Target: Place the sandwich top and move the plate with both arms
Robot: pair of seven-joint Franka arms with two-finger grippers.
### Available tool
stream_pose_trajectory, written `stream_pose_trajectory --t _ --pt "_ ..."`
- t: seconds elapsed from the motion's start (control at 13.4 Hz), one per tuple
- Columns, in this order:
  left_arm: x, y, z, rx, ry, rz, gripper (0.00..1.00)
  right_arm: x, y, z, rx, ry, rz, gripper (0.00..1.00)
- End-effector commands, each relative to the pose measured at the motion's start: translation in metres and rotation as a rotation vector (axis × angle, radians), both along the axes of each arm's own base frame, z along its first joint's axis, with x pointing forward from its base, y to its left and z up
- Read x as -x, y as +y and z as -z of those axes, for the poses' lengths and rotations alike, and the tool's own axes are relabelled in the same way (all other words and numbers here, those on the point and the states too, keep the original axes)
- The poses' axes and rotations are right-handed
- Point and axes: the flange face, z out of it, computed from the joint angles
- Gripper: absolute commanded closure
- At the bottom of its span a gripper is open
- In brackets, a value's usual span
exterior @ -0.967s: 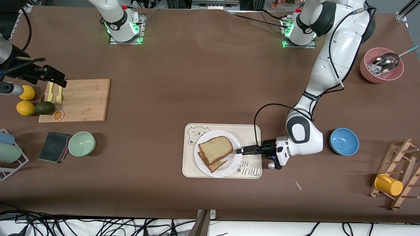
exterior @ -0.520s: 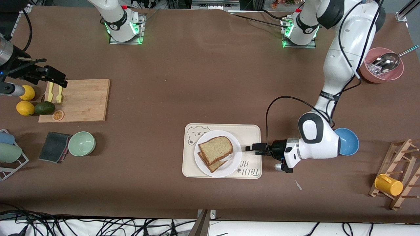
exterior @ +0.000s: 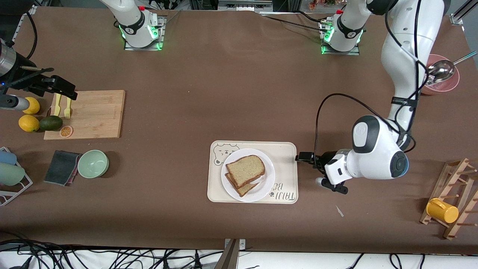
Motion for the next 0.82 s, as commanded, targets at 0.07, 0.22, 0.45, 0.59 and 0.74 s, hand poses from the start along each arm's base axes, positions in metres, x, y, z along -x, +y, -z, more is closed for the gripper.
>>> stream_pose_trajectory --t 0.07,0.22,0.45,0.59,0.74 --pt "0.019 0.023 -0.071 -0.271 -0.002 0.065 0.00 0.002 -0.003 0.002 0.011 -0.001 -0.001 0.00" --pt "0.031 0.024 -0.111 -0.400 -0.016 0.033 0.00 0.002 0.003 0.000 0.010 -0.002 -0.016 0.00" --pt "0.056 0.032 -0.175 -0.456 0.015 -0.085 0.00 0.002 0.006 0.000 0.001 -0.003 -0.018 0.00" --pt "0.077 0.047 -0.233 -0.473 -0.013 -0.116 0.00 0.002 0.007 0.000 -0.001 -0.001 -0.009 0.00" --pt "0.096 0.060 -0.282 -0.474 -0.066 -0.149 0.00 0.002 0.006 0.001 -0.002 0.000 -0.001 0.00"
